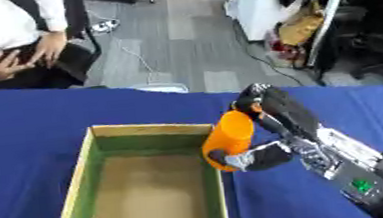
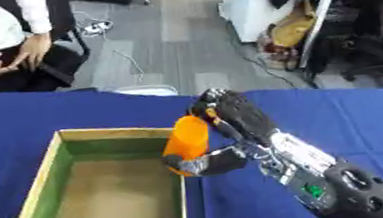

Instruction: Pick up objects on the table and place them in the box.

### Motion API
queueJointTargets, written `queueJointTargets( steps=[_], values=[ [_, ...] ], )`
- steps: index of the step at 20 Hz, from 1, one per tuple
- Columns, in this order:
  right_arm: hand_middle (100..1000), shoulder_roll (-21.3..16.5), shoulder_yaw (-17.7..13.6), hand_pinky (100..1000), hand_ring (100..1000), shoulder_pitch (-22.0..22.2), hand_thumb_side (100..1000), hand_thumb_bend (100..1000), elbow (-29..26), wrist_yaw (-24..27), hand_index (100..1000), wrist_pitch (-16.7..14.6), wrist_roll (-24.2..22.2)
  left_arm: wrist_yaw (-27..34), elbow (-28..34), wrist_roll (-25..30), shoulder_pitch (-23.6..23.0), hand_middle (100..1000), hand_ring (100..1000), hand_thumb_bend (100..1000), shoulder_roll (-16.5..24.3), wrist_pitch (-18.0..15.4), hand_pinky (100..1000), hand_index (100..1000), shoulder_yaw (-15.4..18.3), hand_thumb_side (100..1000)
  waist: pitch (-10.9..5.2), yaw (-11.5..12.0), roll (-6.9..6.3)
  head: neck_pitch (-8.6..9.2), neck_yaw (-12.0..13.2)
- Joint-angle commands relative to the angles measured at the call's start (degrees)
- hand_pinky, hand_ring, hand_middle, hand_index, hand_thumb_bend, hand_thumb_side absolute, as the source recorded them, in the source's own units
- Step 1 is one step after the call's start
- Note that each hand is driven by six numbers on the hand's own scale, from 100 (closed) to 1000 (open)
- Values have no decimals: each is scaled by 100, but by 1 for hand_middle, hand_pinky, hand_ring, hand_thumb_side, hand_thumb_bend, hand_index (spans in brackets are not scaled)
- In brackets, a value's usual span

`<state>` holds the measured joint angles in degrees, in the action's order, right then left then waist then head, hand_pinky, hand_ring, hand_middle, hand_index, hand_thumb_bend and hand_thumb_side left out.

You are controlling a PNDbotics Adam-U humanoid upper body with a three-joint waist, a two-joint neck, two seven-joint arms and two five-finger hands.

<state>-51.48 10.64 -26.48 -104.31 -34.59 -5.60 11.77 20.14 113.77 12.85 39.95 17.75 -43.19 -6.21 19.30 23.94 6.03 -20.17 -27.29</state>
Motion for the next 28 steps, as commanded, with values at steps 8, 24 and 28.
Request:
queueJointTargets(
  steps=[8, 24, 28],
  values=[
    [100, 230, 292, 100, 100, -318, 536, 332, -75, 278, 116, -392, -132, 16, 83, 363, 170, 953, 933, 335, -32, 65, 1000, 982, -123, 900, -155, 112, -4, -175, -173],
    [181, 454, 479, 100, 100, -408, 735, 439, 254, 111, 331, -723, -429, -729, 83, 1658, 312, 956, 936, 259, -174, 547, 1000, 990, -89, 935, -132, 275, 81, -1257, 592],
    [754, 439, 473, 310, 617, -390, 1000, 598, 419, -44, 835, -831, -875, -743, 83, 1701, 304, 956, 936, 259, -167, 555, 1000, 990, -77, 935, -131, 255, 76, -1256, 579]
  ],
)
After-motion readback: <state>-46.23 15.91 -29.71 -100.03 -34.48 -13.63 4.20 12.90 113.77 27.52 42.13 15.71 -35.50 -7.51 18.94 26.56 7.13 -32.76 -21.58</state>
